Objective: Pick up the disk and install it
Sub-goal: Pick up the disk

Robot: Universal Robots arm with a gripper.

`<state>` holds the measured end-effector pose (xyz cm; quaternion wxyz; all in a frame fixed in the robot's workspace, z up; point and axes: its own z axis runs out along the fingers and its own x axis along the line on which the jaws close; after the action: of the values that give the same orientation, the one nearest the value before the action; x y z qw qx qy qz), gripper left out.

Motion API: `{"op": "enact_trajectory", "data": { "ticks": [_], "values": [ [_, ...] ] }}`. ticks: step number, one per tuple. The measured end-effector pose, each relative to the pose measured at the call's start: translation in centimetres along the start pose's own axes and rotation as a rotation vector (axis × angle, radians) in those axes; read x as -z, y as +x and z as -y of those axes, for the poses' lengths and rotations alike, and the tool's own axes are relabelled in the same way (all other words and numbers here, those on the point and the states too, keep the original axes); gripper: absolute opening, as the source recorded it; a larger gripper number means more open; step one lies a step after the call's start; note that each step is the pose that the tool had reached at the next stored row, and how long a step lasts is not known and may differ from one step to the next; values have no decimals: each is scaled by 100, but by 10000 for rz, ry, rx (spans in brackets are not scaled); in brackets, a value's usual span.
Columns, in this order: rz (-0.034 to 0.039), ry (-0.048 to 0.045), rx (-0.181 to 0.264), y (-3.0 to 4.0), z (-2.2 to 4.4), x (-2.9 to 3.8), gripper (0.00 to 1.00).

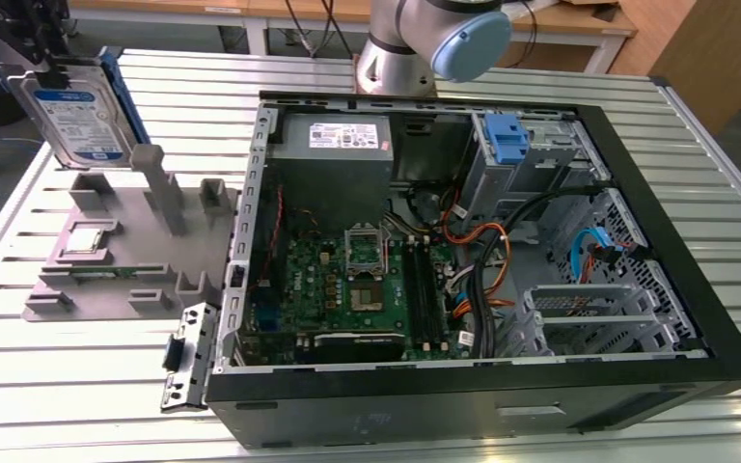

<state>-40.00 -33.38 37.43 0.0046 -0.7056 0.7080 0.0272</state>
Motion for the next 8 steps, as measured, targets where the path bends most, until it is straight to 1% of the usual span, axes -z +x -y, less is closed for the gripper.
{"op": "enact_trajectory", "data": {
  "ticks": [8],
  "values": [
    [0, 0, 0, -1, -1, 20, 35]
  ]
}}
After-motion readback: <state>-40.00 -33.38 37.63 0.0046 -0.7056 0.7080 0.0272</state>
